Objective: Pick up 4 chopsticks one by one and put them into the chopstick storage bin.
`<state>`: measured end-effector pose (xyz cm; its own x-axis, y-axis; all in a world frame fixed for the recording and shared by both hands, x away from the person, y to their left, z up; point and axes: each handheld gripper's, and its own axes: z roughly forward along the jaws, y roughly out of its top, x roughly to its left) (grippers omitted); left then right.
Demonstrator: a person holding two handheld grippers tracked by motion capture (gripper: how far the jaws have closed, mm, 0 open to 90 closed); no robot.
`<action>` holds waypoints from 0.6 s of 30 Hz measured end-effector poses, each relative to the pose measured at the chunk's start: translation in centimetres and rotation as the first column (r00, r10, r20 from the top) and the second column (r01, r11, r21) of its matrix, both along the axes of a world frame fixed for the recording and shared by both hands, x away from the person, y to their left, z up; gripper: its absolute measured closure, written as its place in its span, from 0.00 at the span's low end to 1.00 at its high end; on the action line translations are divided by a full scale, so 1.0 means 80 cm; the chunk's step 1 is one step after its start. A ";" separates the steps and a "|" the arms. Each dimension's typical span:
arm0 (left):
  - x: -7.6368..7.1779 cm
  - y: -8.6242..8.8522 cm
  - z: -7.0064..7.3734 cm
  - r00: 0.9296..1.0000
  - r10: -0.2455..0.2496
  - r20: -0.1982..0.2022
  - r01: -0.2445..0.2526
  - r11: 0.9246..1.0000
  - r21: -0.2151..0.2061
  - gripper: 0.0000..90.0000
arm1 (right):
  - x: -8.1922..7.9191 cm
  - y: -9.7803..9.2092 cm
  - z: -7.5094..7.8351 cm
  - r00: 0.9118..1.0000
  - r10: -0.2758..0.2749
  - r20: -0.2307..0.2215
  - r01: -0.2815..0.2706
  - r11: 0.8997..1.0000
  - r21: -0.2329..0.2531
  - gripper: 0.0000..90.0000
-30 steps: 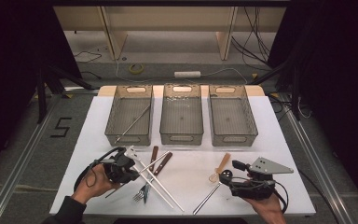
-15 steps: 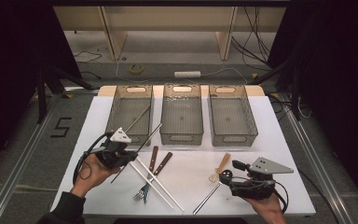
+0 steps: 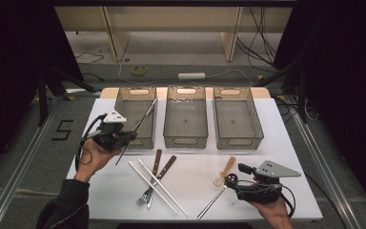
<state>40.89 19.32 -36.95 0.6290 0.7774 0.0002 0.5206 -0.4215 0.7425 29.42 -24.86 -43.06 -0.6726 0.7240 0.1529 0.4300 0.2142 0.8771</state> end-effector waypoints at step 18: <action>0.053 0.014 0.031 0.989 0.118 0.089 -0.112 0.991 -0.067 0.95 | 0.001 -0.001 -0.001 1.000 0.001 -0.006 -0.001 1.000 0.005 0.31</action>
